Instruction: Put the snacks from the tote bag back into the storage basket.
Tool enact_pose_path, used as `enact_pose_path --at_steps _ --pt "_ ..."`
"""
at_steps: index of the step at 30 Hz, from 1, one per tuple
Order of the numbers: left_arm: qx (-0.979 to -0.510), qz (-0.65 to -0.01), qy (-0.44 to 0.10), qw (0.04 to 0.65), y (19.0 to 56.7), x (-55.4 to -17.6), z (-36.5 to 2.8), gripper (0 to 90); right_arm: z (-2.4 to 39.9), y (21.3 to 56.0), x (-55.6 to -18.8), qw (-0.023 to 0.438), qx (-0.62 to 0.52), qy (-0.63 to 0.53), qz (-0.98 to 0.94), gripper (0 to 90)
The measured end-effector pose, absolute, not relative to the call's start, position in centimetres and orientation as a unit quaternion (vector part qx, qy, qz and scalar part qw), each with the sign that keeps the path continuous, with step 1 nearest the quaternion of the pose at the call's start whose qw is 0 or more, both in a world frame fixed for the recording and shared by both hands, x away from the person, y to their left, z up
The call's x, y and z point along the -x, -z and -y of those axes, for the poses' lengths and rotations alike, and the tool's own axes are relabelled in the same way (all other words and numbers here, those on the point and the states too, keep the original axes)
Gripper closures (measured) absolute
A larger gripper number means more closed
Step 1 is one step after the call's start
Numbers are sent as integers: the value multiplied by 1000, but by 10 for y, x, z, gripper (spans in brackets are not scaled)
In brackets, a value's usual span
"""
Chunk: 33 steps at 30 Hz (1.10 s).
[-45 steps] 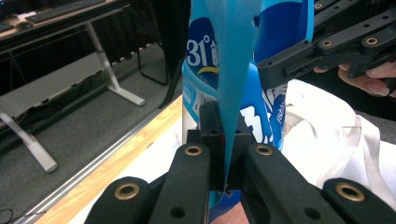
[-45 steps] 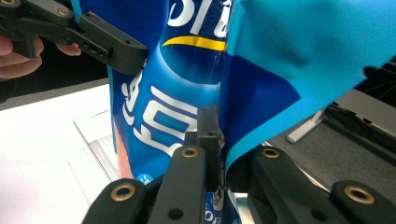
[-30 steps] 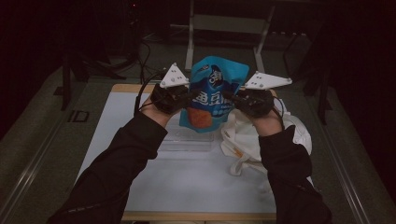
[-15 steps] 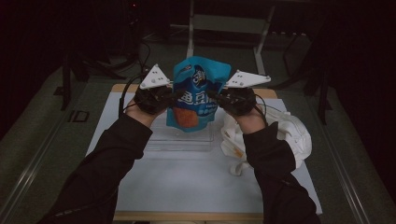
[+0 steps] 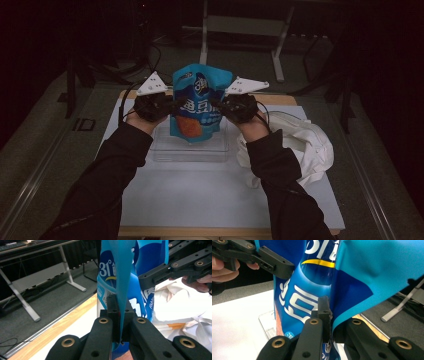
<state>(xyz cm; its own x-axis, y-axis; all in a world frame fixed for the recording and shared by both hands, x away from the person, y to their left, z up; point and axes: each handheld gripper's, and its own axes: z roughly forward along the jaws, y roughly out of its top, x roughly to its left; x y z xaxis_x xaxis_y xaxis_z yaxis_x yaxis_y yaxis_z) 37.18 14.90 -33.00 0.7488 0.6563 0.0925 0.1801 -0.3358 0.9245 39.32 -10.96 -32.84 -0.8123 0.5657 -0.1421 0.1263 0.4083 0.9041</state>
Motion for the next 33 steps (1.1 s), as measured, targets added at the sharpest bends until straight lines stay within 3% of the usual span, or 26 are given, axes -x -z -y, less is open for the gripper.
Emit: enact_pose_path --at_steps 33 --pt "-778 -288 -174 530 402 -385 -158 900 100 391 -397 194 -243 -470 -826 879"
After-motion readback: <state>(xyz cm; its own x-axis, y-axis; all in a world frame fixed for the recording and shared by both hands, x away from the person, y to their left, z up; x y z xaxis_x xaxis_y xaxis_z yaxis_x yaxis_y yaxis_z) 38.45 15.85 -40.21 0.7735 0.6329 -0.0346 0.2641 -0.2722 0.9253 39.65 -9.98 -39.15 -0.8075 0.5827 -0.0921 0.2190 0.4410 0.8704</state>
